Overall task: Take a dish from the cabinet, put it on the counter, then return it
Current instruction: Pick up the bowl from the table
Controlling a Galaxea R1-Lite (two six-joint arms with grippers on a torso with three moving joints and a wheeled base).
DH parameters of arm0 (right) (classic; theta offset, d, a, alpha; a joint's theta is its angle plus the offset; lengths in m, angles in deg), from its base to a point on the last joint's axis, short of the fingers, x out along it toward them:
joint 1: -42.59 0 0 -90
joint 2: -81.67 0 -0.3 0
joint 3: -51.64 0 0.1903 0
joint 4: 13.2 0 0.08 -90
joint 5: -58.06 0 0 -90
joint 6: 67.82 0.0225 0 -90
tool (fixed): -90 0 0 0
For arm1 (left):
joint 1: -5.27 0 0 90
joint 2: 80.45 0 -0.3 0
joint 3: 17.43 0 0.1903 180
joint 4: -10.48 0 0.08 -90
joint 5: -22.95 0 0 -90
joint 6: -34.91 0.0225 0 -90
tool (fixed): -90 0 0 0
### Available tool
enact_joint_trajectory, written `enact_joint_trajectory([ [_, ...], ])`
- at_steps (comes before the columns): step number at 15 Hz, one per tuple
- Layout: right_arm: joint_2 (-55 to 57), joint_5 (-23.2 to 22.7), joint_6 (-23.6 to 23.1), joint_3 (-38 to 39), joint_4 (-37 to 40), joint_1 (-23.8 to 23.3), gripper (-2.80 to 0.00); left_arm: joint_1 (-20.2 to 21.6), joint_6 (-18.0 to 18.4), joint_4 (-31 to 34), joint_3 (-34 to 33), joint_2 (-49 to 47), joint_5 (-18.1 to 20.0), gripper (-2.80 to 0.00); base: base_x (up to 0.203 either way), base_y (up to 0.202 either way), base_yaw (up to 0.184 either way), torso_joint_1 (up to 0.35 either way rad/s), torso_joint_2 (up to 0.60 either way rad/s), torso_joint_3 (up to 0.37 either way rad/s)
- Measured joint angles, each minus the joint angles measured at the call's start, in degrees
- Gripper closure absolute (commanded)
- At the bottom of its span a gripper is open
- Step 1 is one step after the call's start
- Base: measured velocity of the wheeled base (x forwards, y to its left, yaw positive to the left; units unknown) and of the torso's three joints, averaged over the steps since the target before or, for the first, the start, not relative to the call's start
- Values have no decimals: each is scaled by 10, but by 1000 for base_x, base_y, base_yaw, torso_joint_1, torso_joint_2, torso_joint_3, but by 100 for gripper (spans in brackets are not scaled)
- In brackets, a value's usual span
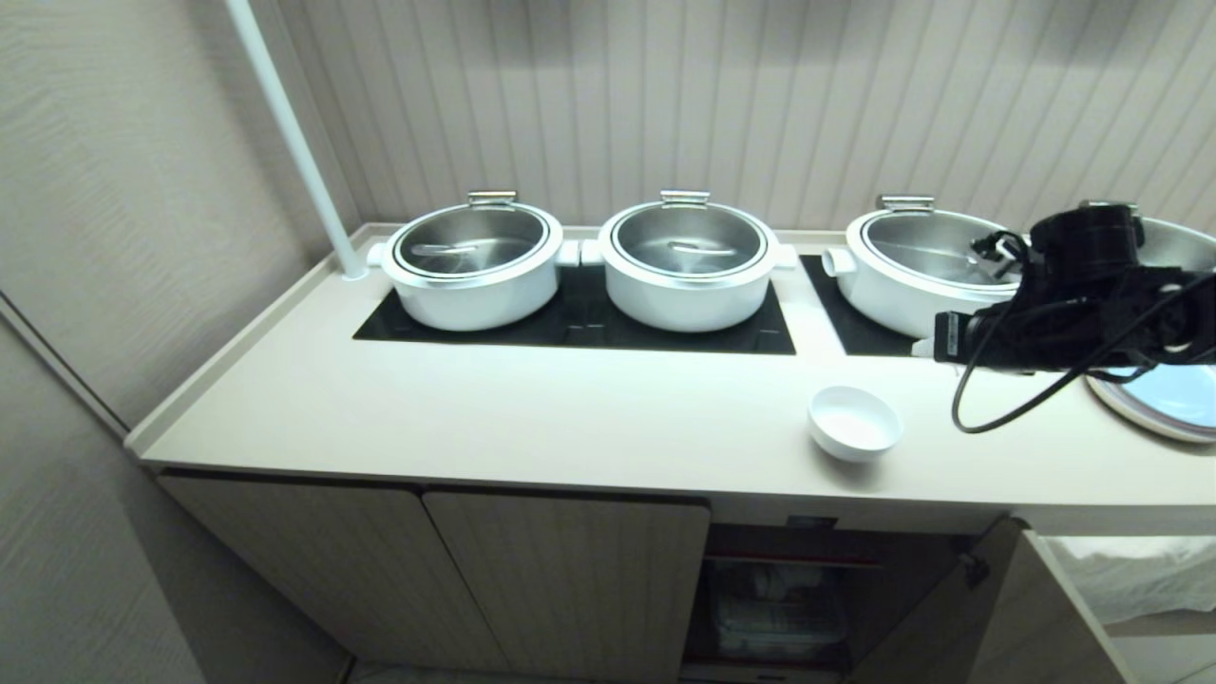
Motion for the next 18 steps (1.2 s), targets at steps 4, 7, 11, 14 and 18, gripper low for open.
enact_joint_trajectory([
  [4,-94,-12,-28,109,-31,1,0,0,0,0,0,0,0,0,0,0,0,0,0,0],
  [7,-192,-32,-52,210,-46,0,0,0,0,0,0,0,0,0,0,0,0,0,0,0],
  [11,-360,-41,-85,384,-70,0,0,0,0,0,0,0,0,0,0,0,0,0,0,0],
  [14,-478,-42,-119,496,-81,0,0,0,0,0,0,0,0,0,0,0,0,0,0,0],
  [18,-604,-42,-161,606,-97,1,0,0,0,0,0,0,0,0,0,0,0,0,0,0],
])
